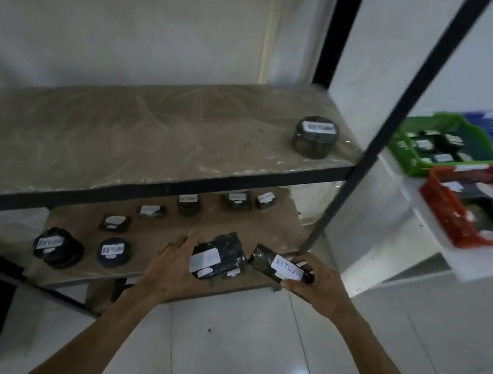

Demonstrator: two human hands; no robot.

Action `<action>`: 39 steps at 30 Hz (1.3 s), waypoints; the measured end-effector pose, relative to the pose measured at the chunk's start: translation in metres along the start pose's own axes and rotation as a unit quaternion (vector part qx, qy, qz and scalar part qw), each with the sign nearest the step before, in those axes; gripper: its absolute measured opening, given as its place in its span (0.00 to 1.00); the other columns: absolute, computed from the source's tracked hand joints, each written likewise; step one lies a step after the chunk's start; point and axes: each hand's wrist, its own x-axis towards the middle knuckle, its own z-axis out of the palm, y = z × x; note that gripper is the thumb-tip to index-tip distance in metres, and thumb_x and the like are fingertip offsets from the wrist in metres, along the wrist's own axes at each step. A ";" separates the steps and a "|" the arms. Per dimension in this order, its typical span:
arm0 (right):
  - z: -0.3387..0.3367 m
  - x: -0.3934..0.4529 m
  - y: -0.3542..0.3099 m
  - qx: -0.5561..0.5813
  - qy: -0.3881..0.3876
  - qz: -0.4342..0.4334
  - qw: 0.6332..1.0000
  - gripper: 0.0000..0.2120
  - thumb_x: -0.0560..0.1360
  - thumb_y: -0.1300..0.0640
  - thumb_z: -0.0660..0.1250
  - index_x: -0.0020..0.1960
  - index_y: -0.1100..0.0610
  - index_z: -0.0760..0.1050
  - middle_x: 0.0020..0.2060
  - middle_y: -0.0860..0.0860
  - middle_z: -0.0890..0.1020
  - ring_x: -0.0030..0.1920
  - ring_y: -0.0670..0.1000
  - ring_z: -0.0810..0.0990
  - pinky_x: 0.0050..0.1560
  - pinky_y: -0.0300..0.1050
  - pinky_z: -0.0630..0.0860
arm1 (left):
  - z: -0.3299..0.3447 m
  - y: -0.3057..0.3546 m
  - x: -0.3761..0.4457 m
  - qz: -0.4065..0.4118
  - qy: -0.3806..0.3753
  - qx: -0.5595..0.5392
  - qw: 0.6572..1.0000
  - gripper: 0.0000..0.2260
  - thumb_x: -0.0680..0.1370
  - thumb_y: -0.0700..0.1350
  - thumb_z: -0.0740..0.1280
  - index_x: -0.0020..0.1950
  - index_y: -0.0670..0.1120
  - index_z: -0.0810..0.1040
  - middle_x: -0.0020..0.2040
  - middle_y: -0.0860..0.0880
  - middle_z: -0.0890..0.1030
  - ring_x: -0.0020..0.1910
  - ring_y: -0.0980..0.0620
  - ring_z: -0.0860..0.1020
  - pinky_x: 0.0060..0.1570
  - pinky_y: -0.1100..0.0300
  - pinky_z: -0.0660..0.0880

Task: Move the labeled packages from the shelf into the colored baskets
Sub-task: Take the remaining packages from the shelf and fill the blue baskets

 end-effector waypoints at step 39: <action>-0.782 0.069 0.423 0.230 0.276 0.157 0.920 0.16 0.71 0.61 0.73 0.57 0.57 0.74 0.55 0.56 0.79 0.51 0.57 0.83 0.47 0.47 0.84 | 0.286 0.867 0.416 0.243 -0.053 -0.006 0.968 0.36 0.66 0.61 0.73 0.72 0.53 0.70 0.54 0.50 0.68 0.53 0.47 0.73 0.53 0.50 0.76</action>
